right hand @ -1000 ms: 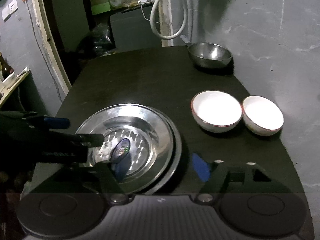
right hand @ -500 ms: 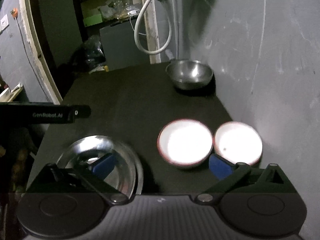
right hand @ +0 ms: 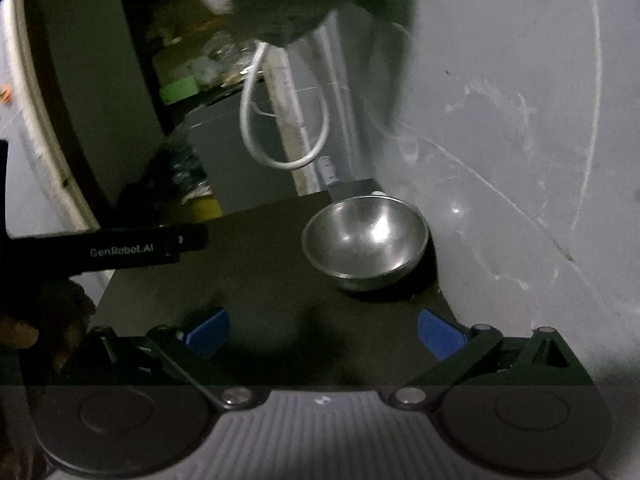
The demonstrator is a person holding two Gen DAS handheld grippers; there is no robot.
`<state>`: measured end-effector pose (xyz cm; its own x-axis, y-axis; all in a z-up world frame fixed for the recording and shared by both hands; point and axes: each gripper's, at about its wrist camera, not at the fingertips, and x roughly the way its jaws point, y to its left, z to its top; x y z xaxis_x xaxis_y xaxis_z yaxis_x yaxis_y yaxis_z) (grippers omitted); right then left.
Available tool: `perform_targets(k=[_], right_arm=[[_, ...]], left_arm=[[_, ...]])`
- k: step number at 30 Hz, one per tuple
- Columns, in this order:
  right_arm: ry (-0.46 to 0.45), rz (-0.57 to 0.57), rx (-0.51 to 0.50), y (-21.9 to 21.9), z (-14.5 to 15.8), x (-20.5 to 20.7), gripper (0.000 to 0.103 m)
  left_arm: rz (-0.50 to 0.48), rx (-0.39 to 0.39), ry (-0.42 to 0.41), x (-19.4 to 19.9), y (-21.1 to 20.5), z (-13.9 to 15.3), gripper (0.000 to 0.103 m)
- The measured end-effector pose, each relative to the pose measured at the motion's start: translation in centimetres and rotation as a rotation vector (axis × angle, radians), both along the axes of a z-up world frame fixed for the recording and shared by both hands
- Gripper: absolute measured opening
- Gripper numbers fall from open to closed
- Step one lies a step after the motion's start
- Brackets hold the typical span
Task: Organize plates and bowls
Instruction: 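Move both grippers to the steel mixing bowl by the wall, then grip the steel bowl rim with both grippers and lift it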
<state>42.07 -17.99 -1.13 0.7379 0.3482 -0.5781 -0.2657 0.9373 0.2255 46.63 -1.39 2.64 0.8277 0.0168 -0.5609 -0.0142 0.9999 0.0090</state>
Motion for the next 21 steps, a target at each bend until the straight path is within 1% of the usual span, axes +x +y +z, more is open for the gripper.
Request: perform_targets(k=[4,6,9,13,16,17,19,20,21], right_arm=[[0.023,-0.058,0.089,-0.5,-1.5,2.4,0.103],[0.025,-0.107,0.166,-1.1,-2.3,3.1,0.103],[0.052,-0.169,0.238,-1.6,-3.6,4.1,0.103],[0.074,-0.234,0.272,-2.0,-4.7,5.5,0.102],[0.096,-0.277,0.261,-2.0,-5.4,6.4,0.095],[0.101,-0.287,0.26,-2.0,-5.5,6.5,0.093],[0.101,-0.297,0.266,-1.9,-5.9,7.2,0.089],[0.101,-0.298,0.267,-1.8,-6.0,7.4,0.088],[0.101,-0.298,0.267,-1.8,-6.1,7.6,0.085]], left_arm=[[-0.016,-0.013,0.015,3.2,-0.9,-1.1,0.102],[-0.03,-0.046,0.04,4.7,-1.3,-1.6,0.102],[-0.054,-0.116,0.091,6.8,-1.9,-2.6,0.102],[-0.072,-0.14,0.149,9.3,-3.1,-3.8,0.102],[-0.075,-0.152,0.193,10.7,-3.6,-4.8,0.101],[-0.077,-0.157,0.203,11.1,-3.8,-5.1,0.1],[-0.085,-0.167,0.22,11.5,-3.9,-5.4,0.09],[-0.087,-0.17,0.226,11.6,-4.0,-5.6,0.088],[-0.09,-0.176,0.23,11.6,-4.1,-5.7,0.082]])
